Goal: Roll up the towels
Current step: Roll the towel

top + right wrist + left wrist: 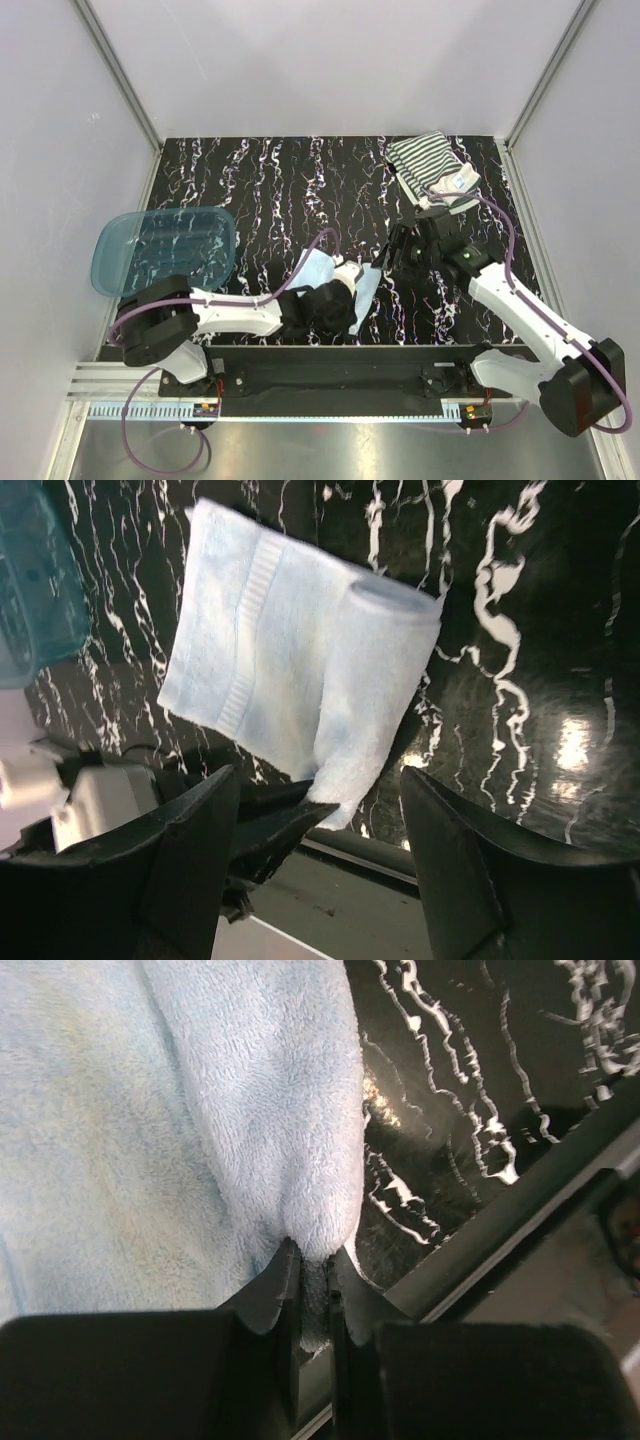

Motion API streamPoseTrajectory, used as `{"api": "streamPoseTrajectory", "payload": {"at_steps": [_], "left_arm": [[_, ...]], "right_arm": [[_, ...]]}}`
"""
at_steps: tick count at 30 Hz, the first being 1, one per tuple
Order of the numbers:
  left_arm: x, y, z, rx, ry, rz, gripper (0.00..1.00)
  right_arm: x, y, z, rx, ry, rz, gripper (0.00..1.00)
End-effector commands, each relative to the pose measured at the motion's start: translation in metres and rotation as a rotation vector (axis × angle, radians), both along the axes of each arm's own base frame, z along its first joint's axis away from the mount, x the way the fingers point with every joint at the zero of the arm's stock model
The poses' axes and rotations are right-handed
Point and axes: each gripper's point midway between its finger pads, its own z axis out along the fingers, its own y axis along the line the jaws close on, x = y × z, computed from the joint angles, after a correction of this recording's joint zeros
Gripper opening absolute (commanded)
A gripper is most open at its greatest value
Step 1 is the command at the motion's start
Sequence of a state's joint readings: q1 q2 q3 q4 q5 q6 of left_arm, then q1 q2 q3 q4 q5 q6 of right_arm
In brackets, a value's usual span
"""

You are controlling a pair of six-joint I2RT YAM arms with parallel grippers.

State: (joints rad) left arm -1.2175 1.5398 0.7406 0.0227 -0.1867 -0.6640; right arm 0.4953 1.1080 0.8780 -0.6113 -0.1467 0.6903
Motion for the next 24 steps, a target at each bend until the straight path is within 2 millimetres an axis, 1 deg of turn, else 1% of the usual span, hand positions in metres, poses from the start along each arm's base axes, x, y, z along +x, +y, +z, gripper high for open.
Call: {"api": "streamPoseTrajectory", "payload": {"at_steps": [1,2,3,4,5,8,9,11,12,13,14,15,19,22,23,24], "left_arm": [[-0.010,-0.030,0.036,-0.252,0.088,-0.103,0.00],[-0.011,-0.027,0.036,-0.266,0.100,-0.108,0.00],[-0.008,-0.025,0.037,-0.285,0.110,-0.097,0.00],[-0.008,-0.027,0.041,-0.312,0.120,-0.108,0.00],[-0.008,-0.024,0.039,-0.318,0.131,-0.108,0.00],[-0.004,-0.021,0.040,-0.369,0.181,-0.105,0.00],[-0.002,-0.018,0.041,-0.411,0.210,-0.097,0.00],[-0.001,-0.013,0.041,-0.446,0.234,-0.086,0.00],[0.002,-0.006,0.035,-0.452,0.258,-0.055,0.00],[0.003,-0.007,0.038,-0.478,0.264,-0.055,0.00],[0.005,-0.005,0.035,-0.485,0.278,-0.045,0.00],[0.009,-0.003,0.037,-0.509,0.287,-0.025,0.00],[0.011,0.007,0.022,-0.506,0.333,0.027,0.00],[0.016,0.012,0.020,-0.542,0.372,0.056,0.00],[0.018,0.017,0.013,-0.539,0.396,0.084,0.00],[0.019,0.018,0.012,-0.543,0.403,0.089,0.00]], "right_arm": [[-0.009,0.020,-0.009,0.133,0.019,0.049,0.72],[-0.012,0.023,-0.012,0.154,0.029,0.057,0.72],[-0.020,0.026,-0.021,0.180,0.063,0.069,0.72],[-0.018,0.030,-0.020,0.205,0.045,0.073,0.72],[-0.020,0.031,-0.022,0.219,0.052,0.079,0.72],[-0.021,0.032,-0.029,0.232,0.050,0.073,0.72],[-0.021,0.032,-0.031,0.237,0.047,0.073,0.72],[-0.021,0.034,-0.033,0.246,0.047,0.076,0.72],[-0.021,0.035,-0.035,0.254,0.047,0.077,0.72],[-0.021,0.036,-0.036,0.258,0.048,0.076,0.72],[-0.021,0.036,-0.039,0.262,0.055,0.076,0.72],[-0.020,0.037,-0.040,0.273,0.054,0.074,0.72],[-0.019,0.041,-0.046,0.288,0.063,0.076,0.72],[-0.017,0.043,-0.052,0.291,0.069,0.074,0.72],[-0.016,0.043,-0.056,0.288,0.076,0.074,0.72],[-0.015,0.044,-0.058,0.290,0.073,0.074,0.72]]}}
